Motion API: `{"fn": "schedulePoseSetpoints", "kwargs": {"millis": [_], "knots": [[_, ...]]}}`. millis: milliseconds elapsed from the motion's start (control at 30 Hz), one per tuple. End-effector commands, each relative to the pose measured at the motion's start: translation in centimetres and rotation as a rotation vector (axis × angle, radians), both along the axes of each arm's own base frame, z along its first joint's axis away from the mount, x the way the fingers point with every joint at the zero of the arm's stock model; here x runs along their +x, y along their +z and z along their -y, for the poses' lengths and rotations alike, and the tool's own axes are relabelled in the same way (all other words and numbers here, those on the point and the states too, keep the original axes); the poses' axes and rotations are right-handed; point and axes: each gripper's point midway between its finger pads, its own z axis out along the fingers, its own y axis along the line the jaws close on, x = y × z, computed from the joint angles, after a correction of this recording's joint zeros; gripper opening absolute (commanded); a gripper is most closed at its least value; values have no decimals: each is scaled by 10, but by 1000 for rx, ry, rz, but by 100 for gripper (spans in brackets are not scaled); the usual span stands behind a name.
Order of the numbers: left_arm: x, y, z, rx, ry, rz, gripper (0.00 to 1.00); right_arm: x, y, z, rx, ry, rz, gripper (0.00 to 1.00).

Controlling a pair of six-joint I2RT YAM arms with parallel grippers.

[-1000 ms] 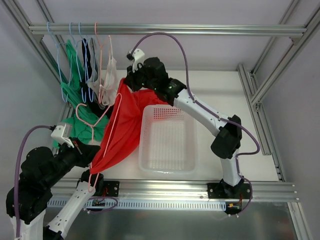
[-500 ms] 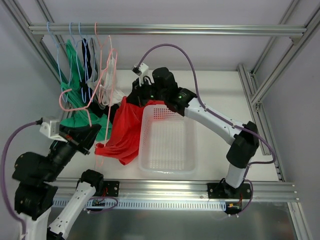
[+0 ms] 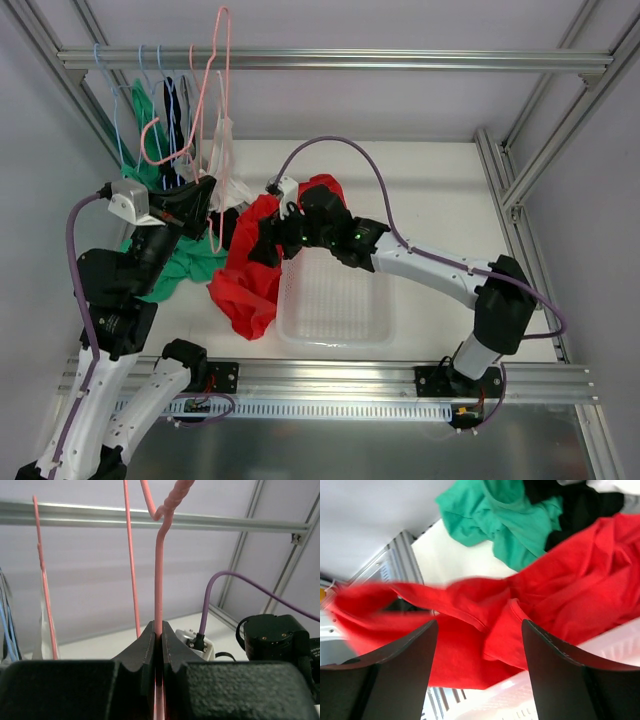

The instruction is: Remove the tank top from the hanger

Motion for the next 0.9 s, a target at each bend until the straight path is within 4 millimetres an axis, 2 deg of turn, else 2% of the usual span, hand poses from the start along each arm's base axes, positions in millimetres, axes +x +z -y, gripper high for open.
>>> {"fn": "schedulePoseSetpoints", "kwargs": {"millis": [0,33,100,133,167,200,233,267,300,333,367,400,433,533,600,633,667,733,767,800,833,867], "knots": [[-22,47,-16,-40,57,280,0,12,40,8,108,-91,40,73],[-17,38,-18,-47,76,269,0,13,45,13,115,-111,51,73],[-12,32,-21,-65,96,229,0,12,40,21,101,-128,52,74],[-16,42,-24,-77,100,204,0,12,47,27,105,-149,68,74],[-14,39,-24,-70,100,145,0,13,46,32,97,-161,71,75],[-1,8,-21,-28,105,-16,0,12,41,38,67,-165,76,75],[-4,9,-22,-49,101,-70,0,13,43,44,55,-183,89,76],[-4,-3,-18,-37,83,-127,0,12,53,51,64,-196,106,77],[-4,-24,-14,-12,64,-213,0,11,49,60,32,-208,101,78],[-6,-36,-13,-8,55,-259,0,13,51,67,16,-230,115,79],[-8,-46,-12,-14,47,-307,0,11,61,76,24,-243,130,79],[-12,-54,-11,-7,39,-337,0,9,60,84,-1,-250,124,81],[-16,-72,-11,15,36,-409,0,10,62,91,-15,-262,135,81],[-23,-98,-16,34,59,-514,0,7,72,114,-37,-292,163,84],[-23,-105,-14,41,52,-556,0,5,82,128,-28,-317,183,86],[-22,-102,-14,40,50,-562,0,8,83,135,-32,-342,190,87],[-14,-110,-11,58,57,-608,0,8,86,139,-28,-349,197,88],[-2,-96,-12,66,83,-613,0,7,93,149,-17,-365,206,89],[16,-103,-7,91,90,-667,0,6,93,151,-23,-369,205,89],[28,-98,-9,97,119,-674,0,7,94,154,-22,-381,207,89],[34,-71,-7,86,116,-630,0,8,94,156,-23,-387,208,90],[53,-74,1,106,108,-672,0,9,91,157,-29,-389,206,90]]}}
